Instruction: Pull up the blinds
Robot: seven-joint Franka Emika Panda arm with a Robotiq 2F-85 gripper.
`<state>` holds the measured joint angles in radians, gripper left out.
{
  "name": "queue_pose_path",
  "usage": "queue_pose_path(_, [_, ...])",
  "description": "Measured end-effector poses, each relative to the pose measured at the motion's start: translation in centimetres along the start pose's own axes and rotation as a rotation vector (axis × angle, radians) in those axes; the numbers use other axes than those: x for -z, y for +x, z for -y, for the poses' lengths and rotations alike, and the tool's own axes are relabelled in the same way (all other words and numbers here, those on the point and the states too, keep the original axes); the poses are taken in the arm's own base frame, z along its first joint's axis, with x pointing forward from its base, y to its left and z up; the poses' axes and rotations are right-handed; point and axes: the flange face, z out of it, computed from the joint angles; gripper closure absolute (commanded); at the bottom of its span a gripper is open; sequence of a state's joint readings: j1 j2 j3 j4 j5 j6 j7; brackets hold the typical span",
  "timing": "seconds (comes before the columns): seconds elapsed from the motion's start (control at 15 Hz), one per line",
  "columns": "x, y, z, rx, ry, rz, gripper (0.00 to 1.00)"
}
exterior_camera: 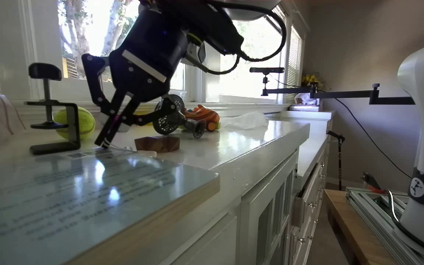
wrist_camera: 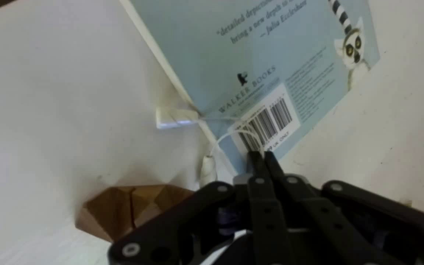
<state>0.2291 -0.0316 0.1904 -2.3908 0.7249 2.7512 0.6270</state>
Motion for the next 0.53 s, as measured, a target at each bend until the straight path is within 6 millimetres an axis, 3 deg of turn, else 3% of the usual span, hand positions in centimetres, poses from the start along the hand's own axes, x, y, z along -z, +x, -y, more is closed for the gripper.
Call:
queue_pose_path(0.33, [0.1, 0.37, -0.15, -0.004, 0.007, 0.003, 1.0])
queue_pose_path(0.4, [0.16, 0.58, -0.19, 0.002, 0.004, -0.002, 0.76])
queue_pose_path(0.53, [0.28, 1.08, -0.32, 0.02, -0.007, -0.014, 0.66])
